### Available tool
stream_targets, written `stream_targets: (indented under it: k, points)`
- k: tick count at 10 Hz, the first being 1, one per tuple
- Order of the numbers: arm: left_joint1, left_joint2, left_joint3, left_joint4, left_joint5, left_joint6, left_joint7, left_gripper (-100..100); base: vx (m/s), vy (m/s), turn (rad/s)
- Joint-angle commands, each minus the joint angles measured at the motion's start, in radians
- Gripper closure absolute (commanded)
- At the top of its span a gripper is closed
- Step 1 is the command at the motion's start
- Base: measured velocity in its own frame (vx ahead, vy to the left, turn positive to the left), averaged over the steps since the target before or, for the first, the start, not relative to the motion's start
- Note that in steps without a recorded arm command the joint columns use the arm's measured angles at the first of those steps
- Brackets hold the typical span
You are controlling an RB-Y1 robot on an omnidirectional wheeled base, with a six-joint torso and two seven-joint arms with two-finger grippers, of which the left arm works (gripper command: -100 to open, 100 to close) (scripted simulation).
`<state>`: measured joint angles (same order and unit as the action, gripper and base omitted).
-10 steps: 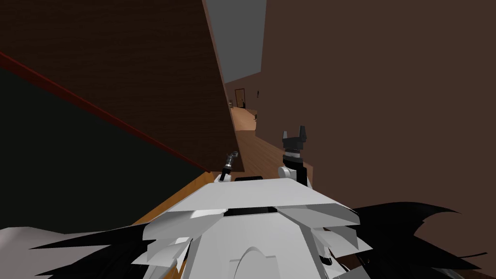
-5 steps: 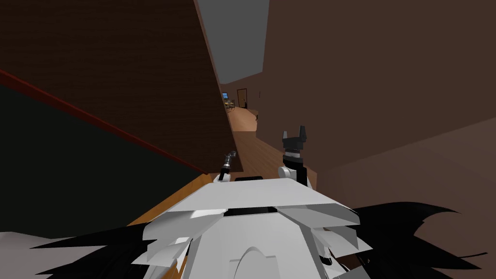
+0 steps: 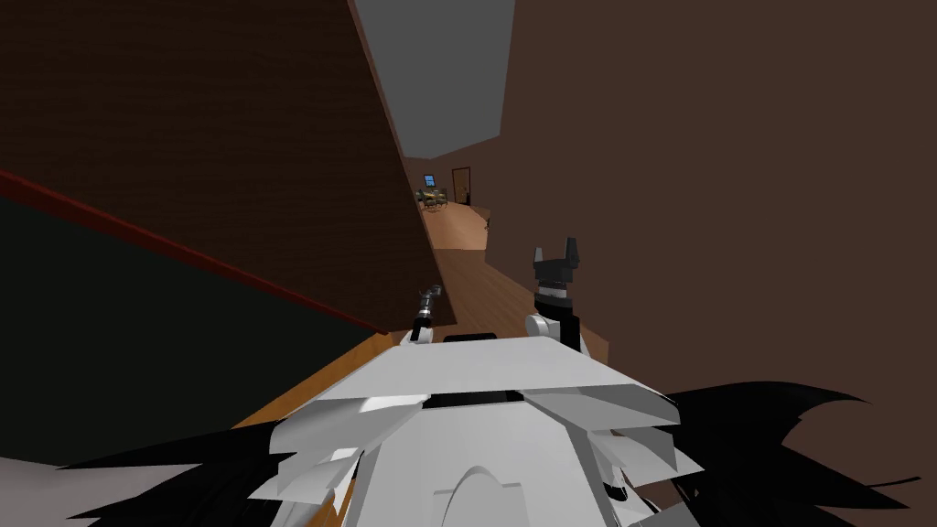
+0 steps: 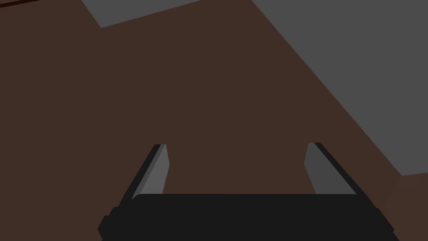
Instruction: Push the door open
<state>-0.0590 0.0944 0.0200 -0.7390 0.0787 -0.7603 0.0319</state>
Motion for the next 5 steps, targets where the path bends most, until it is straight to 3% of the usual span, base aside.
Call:
stream_targets:
  k: [1, 3, 4, 5]
  points:
    - [-0.012, -0.002, 0.024, 0.006, 0.010, -0.005, -0.010, 100, 0.191, -0.128, 0.066]
    - [-0.015, -0.007, 0.046, 0.012, 0.019, -0.004, -0.019, 100, 0.192, -0.112, 0.071]
    - [-0.011, 0.000, 0.042, 0.016, 0.017, -0.005, -0.014, 100, 0.076, -0.035, 0.041]
    - [-0.012, 0.004, 0.060, 0.014, 0.026, -0.005, -0.021, 100, 0.129, -0.036, 0.046]
